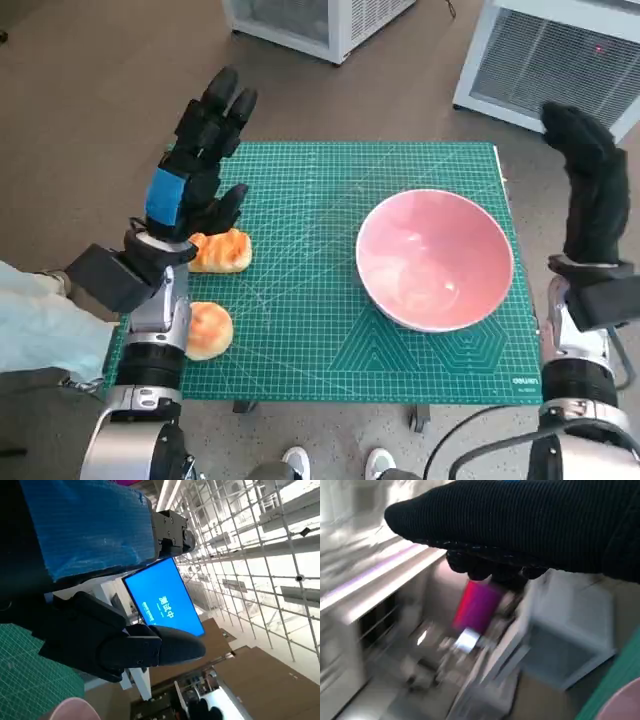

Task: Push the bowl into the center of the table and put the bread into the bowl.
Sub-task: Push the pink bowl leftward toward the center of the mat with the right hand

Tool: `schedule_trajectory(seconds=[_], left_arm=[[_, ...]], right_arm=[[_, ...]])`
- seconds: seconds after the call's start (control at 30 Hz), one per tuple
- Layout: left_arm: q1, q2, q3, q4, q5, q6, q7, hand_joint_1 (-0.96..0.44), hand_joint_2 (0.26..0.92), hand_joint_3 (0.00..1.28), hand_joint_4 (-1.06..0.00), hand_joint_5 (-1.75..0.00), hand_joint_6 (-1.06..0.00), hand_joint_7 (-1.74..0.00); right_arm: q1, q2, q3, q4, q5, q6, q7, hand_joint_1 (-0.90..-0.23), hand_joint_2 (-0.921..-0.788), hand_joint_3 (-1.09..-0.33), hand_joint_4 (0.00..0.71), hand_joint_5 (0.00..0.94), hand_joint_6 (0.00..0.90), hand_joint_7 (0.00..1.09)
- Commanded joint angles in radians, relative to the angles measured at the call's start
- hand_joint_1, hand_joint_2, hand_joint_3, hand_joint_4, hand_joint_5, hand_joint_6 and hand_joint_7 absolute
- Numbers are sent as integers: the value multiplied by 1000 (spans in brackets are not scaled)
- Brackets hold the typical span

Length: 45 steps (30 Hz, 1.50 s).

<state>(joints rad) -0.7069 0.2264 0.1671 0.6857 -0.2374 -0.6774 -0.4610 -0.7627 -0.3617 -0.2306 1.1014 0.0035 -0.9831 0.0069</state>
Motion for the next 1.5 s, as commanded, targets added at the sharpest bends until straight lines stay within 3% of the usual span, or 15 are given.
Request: schedule_trajectory(seconds=[0.03, 0.23, 0.5, 1.03, 1.5], left_arm=[[-3, 0, 9, 14, -17, -4, -18, -699, 921, 559, -223, -26, -133, -234], [-4, 2, 13, 17, -25, -7, -37, -695, 921, 564, -218, -20, -130, -241], [0, 7, 18, 17, -32, -6, -57, -710, 921, 563, -217, -15, -124, -251], [20, 28, 30, 1, -27, -3, -64, -718, 921, 558, -203, -4, -111, -266], [47, 47, 51, -6, -31, -17, -68, -720, 921, 552, -195, 0, -110, -270]], right_arm=[[33, 5, -17, 76, 14, 41, -16, -715, -921, -855, 171, 2, 237, 86], [39, 13, -45, 130, 56, 81, 36, -706, -921, -864, 177, 4, 228, 82], [54, 28, -67, 177, 75, 150, 54, -698, -921, -856, 180, 4, 233, 84], [70, 78, -69, 221, 63, 302, 15, -665, -921, -831, 206, 11, 278, 97], [41, 145, -63, 228, 62, 384, 27, -630, -921, -852, 200, 2, 263, 78]])
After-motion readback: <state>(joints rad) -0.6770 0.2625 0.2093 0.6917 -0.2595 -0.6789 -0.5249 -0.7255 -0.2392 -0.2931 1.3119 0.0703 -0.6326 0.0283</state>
